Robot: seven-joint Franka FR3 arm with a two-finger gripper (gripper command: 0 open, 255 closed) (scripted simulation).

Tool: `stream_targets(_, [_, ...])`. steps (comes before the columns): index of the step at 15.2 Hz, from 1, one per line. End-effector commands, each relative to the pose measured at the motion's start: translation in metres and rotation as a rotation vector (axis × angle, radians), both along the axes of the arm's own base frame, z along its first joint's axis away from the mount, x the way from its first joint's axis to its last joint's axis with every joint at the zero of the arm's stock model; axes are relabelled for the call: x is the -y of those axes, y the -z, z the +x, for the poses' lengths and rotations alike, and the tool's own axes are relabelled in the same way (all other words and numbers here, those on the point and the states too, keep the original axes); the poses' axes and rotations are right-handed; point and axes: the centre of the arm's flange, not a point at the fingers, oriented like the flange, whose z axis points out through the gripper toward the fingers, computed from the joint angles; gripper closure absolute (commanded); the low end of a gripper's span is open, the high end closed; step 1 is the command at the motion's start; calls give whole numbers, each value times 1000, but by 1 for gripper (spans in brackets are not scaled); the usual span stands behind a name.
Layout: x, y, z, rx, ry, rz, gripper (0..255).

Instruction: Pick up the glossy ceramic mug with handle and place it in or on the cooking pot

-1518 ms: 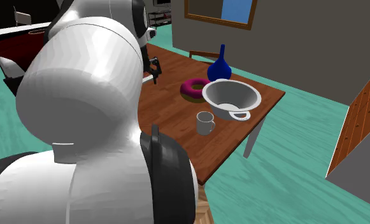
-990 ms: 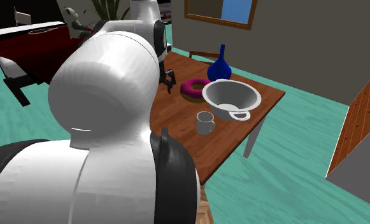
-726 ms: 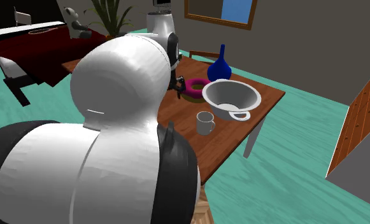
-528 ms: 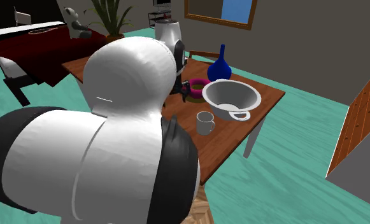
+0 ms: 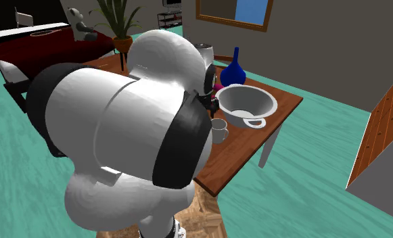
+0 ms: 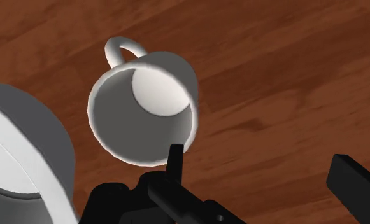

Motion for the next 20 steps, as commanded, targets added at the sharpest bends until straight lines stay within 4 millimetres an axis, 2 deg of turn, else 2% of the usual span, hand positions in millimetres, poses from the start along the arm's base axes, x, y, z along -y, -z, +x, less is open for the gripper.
stream_targets(1, [17,18,2,-5,-7,-4,0])
stream_targets(3, [36,36,4,-10,-14,-7,0])
stream_targets(11, [40,77,7,-11,-14,-8,0])
stream_targets(19, [40,77,7,-11,-14,-8,0])
stream_targets(20, [40,77,7,-11,-14,-8,255])
